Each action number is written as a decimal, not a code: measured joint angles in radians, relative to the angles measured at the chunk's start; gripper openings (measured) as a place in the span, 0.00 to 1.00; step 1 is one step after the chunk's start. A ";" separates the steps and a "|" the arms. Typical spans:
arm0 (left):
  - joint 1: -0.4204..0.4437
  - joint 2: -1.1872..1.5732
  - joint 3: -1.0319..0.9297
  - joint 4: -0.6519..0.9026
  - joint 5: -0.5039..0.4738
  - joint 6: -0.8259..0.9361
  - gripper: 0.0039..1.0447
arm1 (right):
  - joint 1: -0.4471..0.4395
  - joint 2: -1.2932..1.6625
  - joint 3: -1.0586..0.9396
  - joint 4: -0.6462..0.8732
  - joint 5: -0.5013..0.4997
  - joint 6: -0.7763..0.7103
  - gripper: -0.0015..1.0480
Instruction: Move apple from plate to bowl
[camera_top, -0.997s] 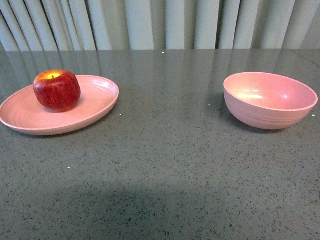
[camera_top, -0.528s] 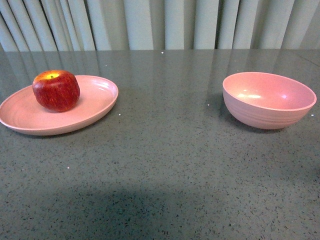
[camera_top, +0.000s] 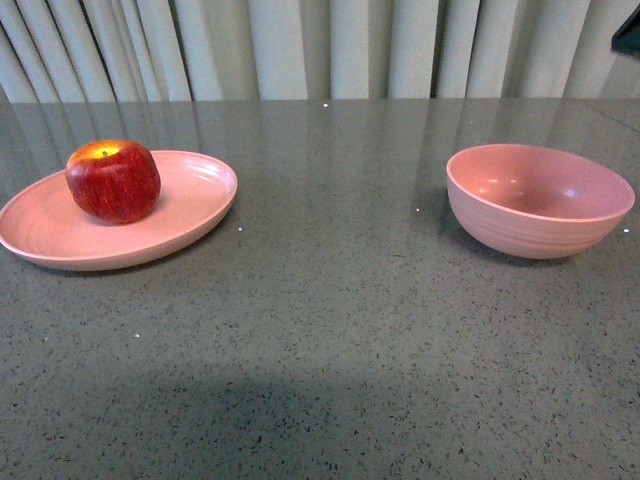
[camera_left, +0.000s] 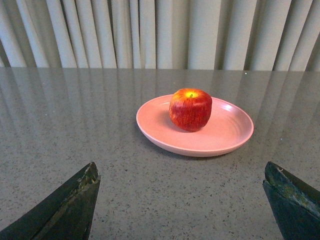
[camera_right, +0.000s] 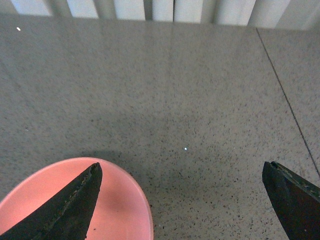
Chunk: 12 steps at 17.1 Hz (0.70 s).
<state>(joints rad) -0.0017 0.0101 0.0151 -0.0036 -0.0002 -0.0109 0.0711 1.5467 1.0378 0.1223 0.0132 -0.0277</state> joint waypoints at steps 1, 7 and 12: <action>0.000 0.000 0.000 0.000 0.000 0.000 0.94 | 0.001 0.058 0.027 -0.008 0.007 0.000 0.94; 0.000 0.000 0.000 0.000 0.000 0.000 0.94 | 0.043 0.216 0.101 -0.123 0.029 0.035 0.94; 0.000 0.000 0.000 0.000 0.000 0.000 0.94 | 0.052 0.256 0.113 -0.168 0.048 0.061 0.73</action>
<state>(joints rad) -0.0017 0.0101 0.0151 -0.0036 -0.0002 -0.0109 0.1230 1.8027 1.1507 -0.0456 0.0616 0.0334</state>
